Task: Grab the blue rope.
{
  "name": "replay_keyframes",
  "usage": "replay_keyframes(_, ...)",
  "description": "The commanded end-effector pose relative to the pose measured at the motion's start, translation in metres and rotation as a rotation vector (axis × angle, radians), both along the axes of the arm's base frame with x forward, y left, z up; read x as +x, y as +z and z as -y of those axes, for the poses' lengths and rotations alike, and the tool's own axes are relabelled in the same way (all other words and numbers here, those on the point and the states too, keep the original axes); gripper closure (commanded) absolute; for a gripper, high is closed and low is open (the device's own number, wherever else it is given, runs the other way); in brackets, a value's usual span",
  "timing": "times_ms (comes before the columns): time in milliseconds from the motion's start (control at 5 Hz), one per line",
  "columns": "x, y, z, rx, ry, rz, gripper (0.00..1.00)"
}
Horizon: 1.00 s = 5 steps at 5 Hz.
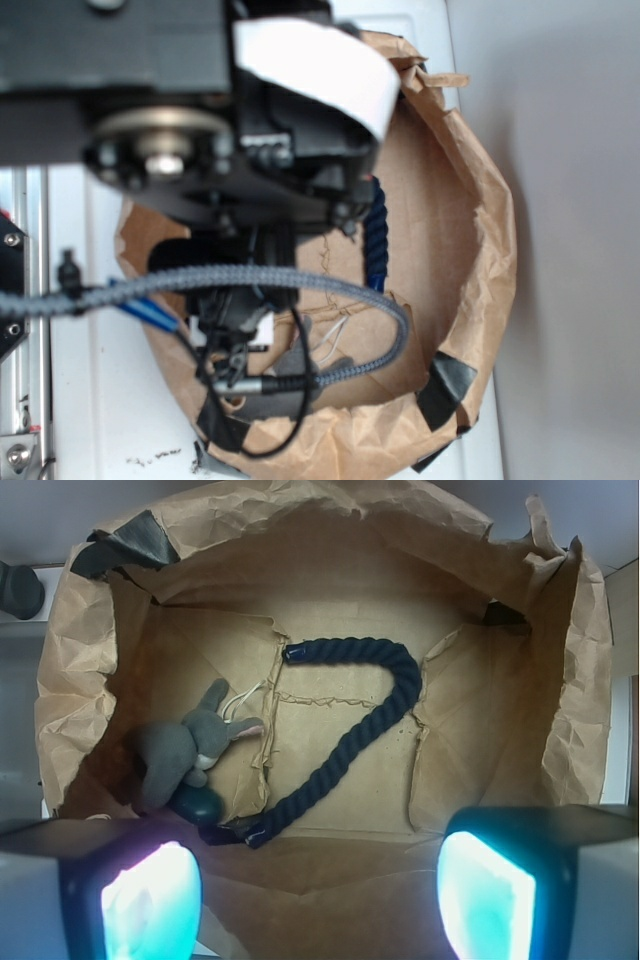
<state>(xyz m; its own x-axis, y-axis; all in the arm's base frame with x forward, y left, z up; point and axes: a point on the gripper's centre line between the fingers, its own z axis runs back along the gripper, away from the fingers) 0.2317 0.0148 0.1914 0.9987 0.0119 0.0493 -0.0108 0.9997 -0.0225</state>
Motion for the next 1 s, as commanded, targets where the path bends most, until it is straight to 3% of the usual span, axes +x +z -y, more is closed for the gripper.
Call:
replay_keyframes(0,0.004,-0.029,-0.038,-0.05,0.062,-0.078,0.0)
replay_keyframes(400,0.01,-0.069,-0.072,-0.04,0.131,-0.081,0.0)
replay_keyframes(600,0.017,-0.09,-0.064,-0.039,0.135,-0.042,0.0)
replay_keyframes(800,0.019,-0.094,-0.035,0.017,0.118,-0.019,0.0)
